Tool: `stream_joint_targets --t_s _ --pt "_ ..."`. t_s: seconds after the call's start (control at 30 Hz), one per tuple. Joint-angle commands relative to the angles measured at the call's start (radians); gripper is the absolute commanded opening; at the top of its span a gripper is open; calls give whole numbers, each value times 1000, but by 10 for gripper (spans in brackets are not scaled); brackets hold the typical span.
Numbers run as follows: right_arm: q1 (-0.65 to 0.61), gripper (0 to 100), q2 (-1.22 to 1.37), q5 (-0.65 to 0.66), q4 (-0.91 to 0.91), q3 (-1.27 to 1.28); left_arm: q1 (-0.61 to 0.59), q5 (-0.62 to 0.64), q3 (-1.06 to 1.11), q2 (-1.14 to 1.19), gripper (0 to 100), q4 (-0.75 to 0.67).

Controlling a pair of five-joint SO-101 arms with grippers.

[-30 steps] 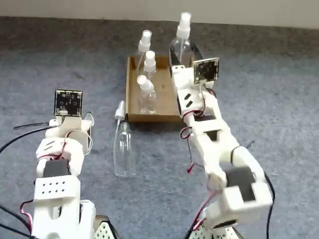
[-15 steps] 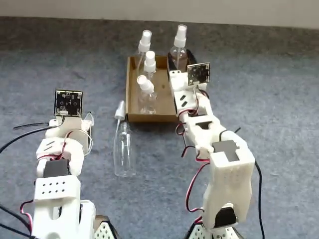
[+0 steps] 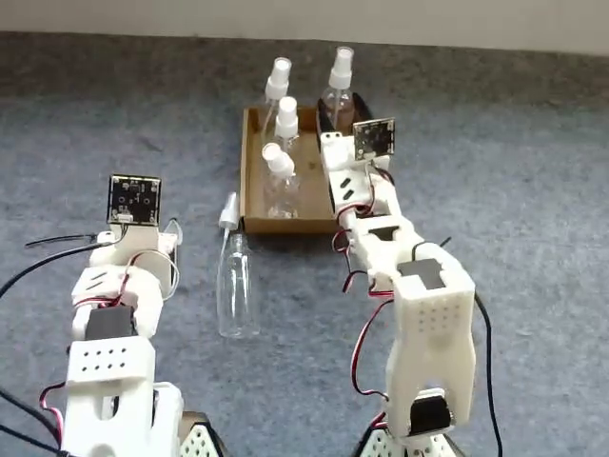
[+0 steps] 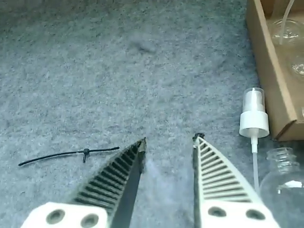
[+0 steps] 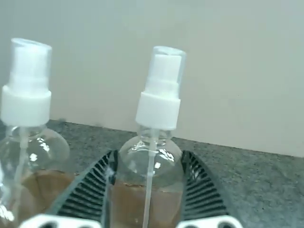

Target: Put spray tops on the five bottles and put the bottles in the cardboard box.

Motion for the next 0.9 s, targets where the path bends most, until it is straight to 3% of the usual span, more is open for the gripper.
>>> stream_joint_targets --t_s 0.0,0.33,0.7,0.87 --pt "1 4 -16 -2 -64 -51 16 6 -5 -19 160 -25" --pt "-35 7 -18 178 -234 97 16 8 -2 -19 160 -25" --pt "-19 5 -25 181 -234 99 22 8 -1 -19 160 -25" --pt "30 5 -182 181 -209 122 22 8 -1 -19 160 -25"
